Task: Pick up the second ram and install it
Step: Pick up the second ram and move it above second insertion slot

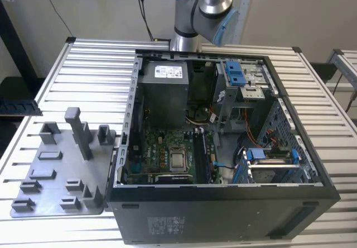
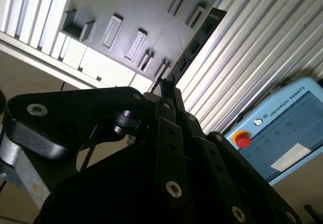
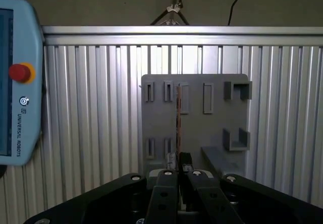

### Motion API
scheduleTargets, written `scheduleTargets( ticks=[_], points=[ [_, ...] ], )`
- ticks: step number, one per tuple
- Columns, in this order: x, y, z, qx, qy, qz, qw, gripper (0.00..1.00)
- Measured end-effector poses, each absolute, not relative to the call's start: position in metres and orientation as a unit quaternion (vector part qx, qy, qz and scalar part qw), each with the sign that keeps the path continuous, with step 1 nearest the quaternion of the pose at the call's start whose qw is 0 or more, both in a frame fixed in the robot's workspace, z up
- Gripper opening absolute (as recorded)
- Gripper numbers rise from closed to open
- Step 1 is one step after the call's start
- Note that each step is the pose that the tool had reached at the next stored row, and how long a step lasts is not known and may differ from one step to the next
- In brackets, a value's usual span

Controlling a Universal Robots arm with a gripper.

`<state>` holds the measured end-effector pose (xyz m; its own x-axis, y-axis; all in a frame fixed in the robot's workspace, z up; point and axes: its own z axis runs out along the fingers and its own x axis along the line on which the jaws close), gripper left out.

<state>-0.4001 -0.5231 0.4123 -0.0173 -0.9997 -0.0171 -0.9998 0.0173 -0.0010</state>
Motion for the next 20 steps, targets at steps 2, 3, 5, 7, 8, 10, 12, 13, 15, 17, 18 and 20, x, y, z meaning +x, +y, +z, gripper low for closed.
scheduleTargets(
  ticks=[2,3,5,7,8,10,12,13,15,17,18,20],
  points=[
    [-0.398,-0.523,0.412,-0.701,0.713,0.006,0.006,0.14],
    [-0.397,-0.523,0.412,-0.701,0.713,0.006,0.007,0.14],
    [-0.395,-0.523,0.412,-0.701,0.713,0.006,0.006,0.14],
    [-0.391,-0.523,0.412,-0.701,0.713,0.006,0.006,0.14],
    [-0.389,-0.523,0.412,-0.701,0.713,0.006,0.006,0.14],
    [-0.385,-0.523,0.412,-0.701,0.713,0.006,0.006,0.14],
    [-0.38,-0.523,0.412,-0.701,0.713,0.006,0.006,0.14],
    [-0.378,-0.523,0.412,-0.701,0.713,0.006,0.006,0.14],
    [-0.374,-0.523,0.412,-0.701,0.713,0.006,0.006,0.14],
    [-0.37,-0.523,0.412,-0.701,0.713,0.006,0.006,0.14],
    [-0.368,-0.523,0.412,-0.701,0.713,0.006,0.006,0.14],
    [-0.363,-0.523,0.412,-0.701,0.713,0.006,0.006,0.14]
  ],
)
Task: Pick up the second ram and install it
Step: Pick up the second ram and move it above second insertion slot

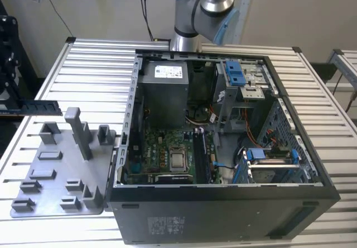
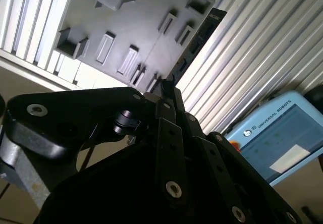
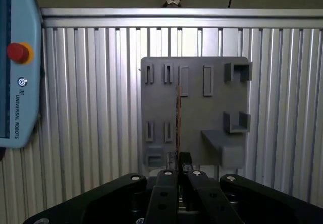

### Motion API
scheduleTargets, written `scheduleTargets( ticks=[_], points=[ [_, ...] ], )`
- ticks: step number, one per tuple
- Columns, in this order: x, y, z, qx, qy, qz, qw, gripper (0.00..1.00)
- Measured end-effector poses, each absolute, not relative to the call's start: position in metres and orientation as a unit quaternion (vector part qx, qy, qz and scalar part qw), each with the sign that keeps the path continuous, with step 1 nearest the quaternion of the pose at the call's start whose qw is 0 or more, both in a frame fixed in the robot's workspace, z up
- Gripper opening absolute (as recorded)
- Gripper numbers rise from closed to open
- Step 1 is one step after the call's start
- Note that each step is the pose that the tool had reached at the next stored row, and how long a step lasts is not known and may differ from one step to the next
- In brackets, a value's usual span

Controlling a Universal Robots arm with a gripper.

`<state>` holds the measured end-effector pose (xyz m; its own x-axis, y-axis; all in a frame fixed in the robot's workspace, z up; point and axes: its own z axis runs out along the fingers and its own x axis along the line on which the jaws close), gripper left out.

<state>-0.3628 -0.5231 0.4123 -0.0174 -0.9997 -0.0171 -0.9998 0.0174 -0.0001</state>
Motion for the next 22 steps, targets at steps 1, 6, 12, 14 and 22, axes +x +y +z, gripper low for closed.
scheduleTargets(
  ticks=[1,6,12,14,22],
  points=[
    [-0.36,-0.523,0.412,-0.701,0.713,0.006,0.006,0.14],
    [-0.348,-0.523,0.412,-0.701,0.713,0.006,0.006,0.14],
    [-0.332,-0.523,0.412,-0.701,0.713,0.006,0.006,0.14],
    [-0.327,-0.523,0.412,-0.701,0.713,0.006,0.006,0.14],
    [-0.305,-0.523,0.412,-0.701,0.713,0.007,0.006,0.14]
  ],
)
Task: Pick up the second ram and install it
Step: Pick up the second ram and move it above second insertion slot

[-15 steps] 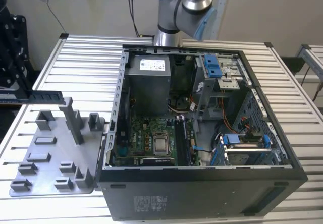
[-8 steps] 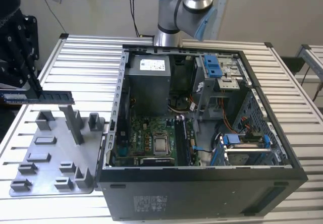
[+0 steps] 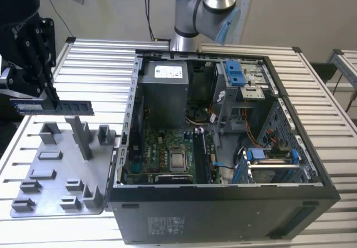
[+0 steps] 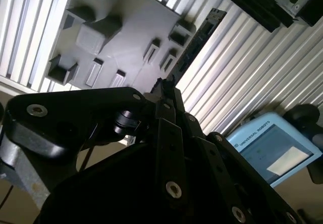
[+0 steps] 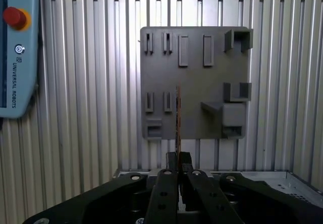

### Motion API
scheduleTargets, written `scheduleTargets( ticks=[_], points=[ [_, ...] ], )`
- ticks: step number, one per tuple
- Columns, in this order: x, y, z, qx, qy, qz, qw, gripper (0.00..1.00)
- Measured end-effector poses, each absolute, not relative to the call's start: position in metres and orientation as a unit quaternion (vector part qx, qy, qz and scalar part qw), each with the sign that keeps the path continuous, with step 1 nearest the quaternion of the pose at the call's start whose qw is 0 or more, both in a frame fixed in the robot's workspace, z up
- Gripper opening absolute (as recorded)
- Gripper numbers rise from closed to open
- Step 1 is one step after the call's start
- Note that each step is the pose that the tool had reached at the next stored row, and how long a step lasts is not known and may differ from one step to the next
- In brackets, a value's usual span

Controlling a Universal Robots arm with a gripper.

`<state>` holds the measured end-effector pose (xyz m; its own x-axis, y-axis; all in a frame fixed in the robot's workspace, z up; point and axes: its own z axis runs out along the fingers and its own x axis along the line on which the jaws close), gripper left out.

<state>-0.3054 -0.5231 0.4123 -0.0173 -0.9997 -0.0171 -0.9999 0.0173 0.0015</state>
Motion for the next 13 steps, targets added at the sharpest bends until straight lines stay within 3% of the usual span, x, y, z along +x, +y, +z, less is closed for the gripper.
scheduleTargets(
  ticks=[13],
  points=[
    [-0.273,-0.523,0.412,-0.701,0.713,0.007,0.005,0.14]
  ],
)
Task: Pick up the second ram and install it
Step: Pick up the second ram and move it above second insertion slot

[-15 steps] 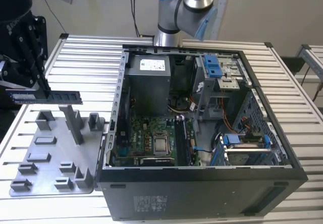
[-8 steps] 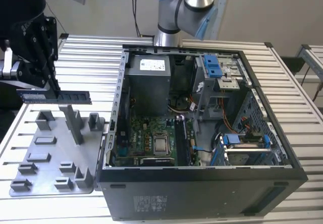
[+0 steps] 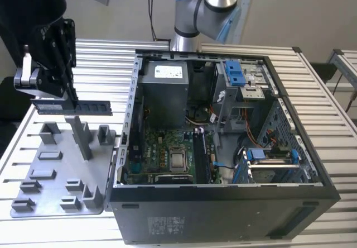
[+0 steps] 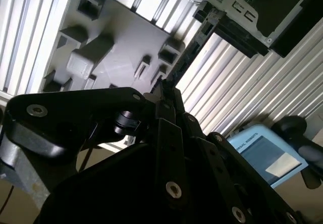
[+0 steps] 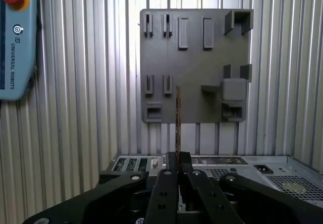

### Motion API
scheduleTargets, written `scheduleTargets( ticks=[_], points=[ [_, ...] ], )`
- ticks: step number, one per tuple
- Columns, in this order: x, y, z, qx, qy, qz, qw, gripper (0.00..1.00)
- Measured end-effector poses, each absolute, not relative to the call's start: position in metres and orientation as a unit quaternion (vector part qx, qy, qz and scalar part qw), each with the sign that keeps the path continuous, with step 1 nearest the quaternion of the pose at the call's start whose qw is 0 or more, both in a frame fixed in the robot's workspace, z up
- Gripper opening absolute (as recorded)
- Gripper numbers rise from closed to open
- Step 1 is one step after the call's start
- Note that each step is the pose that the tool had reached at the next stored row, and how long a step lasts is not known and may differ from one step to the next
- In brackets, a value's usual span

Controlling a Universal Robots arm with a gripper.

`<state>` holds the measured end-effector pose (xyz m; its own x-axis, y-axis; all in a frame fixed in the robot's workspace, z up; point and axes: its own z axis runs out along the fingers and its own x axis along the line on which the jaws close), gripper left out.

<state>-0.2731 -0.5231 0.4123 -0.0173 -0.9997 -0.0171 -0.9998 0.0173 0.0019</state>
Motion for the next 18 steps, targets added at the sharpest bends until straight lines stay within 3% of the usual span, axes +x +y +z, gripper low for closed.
scheduleTargets(
  ticks=[18],
  points=[
    [-0.241,-0.523,0.412,-0.701,0.713,0.007,0.005,0.14]
  ],
)
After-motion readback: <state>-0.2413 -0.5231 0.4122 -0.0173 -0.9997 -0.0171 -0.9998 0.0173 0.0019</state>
